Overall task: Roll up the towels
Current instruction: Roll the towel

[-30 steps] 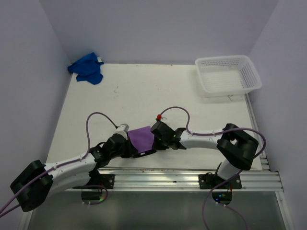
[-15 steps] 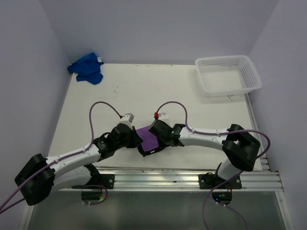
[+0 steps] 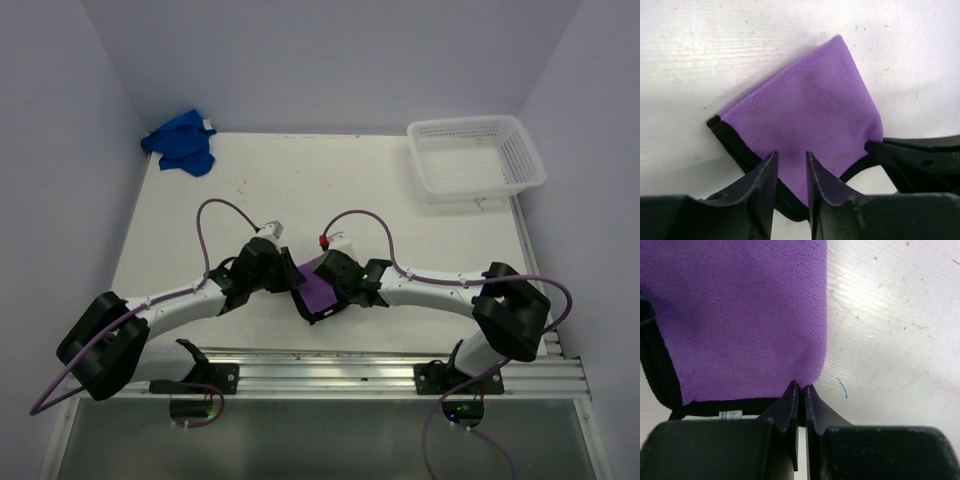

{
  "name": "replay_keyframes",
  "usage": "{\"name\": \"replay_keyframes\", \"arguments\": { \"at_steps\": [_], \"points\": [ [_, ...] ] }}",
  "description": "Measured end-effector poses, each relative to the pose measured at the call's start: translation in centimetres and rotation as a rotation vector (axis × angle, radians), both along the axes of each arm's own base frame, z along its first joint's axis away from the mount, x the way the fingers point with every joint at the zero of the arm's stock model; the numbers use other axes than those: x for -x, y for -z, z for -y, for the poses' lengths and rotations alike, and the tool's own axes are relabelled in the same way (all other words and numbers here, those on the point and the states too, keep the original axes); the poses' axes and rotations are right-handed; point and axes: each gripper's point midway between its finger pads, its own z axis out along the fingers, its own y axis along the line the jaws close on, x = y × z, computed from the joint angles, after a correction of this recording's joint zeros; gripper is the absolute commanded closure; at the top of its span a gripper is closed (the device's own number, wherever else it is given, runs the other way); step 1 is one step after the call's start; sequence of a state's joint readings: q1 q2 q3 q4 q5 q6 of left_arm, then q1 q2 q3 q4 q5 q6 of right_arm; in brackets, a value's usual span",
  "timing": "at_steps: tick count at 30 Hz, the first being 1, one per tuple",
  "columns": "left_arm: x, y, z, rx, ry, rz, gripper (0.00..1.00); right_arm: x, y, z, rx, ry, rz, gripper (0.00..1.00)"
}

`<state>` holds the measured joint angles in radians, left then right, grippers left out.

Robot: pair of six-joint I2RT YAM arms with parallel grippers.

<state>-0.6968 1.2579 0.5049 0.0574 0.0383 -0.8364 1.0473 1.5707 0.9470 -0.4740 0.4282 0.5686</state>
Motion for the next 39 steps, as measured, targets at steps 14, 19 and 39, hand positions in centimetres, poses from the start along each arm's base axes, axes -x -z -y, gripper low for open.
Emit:
{"name": "replay_keyframes", "arguments": {
  "at_steps": [14,19,39],
  "points": [
    [-5.6,-4.3,4.5,0.107,0.013,0.028,0.55,-0.5,-0.3,-0.4,-0.045,-0.025,0.055,1.0],
    [-5.5,-2.4,5.2,0.104,0.022,-0.041,0.53,-0.4,-0.4,-0.4,-0.059,-0.028,0.084,1.0],
    [-7.1,-2.3,7.7,0.094,0.027,-0.058,0.52,-0.1,-0.3,-1.0,-0.057,-0.063,0.161,1.0]
  ]
}}
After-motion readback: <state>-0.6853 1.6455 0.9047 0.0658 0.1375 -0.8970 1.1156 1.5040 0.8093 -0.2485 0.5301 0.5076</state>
